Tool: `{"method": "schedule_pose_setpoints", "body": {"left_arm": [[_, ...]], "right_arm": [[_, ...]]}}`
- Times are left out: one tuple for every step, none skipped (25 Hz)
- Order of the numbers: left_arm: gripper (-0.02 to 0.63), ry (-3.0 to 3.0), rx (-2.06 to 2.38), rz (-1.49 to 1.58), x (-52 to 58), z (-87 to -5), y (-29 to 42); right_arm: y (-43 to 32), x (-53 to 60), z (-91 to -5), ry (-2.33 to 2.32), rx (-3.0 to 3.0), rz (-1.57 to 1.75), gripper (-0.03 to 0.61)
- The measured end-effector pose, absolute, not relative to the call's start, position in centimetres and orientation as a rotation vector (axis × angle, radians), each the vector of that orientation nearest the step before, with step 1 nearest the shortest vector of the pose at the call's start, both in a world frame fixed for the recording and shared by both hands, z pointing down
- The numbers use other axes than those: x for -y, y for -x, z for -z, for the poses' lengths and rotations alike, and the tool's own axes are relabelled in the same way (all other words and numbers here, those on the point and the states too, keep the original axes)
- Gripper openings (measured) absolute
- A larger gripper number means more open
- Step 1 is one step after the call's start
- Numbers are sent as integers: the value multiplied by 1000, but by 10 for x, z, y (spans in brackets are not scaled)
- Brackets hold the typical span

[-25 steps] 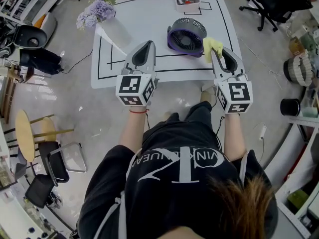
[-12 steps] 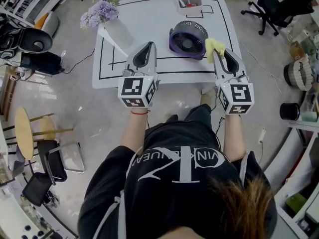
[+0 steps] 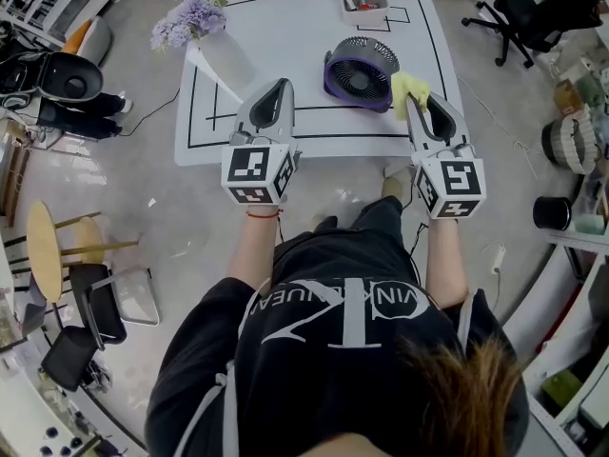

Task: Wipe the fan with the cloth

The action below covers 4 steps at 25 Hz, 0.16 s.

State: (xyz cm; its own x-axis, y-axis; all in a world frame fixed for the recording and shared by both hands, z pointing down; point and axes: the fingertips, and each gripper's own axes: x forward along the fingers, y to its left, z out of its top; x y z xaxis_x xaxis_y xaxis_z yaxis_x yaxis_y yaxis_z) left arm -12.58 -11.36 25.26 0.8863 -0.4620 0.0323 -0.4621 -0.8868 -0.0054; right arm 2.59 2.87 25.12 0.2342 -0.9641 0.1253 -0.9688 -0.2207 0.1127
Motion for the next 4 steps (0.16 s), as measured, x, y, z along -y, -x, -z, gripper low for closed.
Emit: {"method": "schedule_pose_setpoints", "body": {"left_arm": [[11, -3046, 750, -53, 114, -253, 127], [11, -3044, 752, -56, 115, -254, 128], [11, -3042, 754, -59, 116, -255, 128], [11, -3040, 756, -62, 117, -256, 129]], "right_arm": [[-26, -28, -252, -2332, 1847, -45, 83], [-26, -27, -253, -2332, 1847, -47, 83], [-25, -27, -253, -2332, 1847, -50, 84], [-25, -26, -254, -2332, 1848, -52, 83]]}}
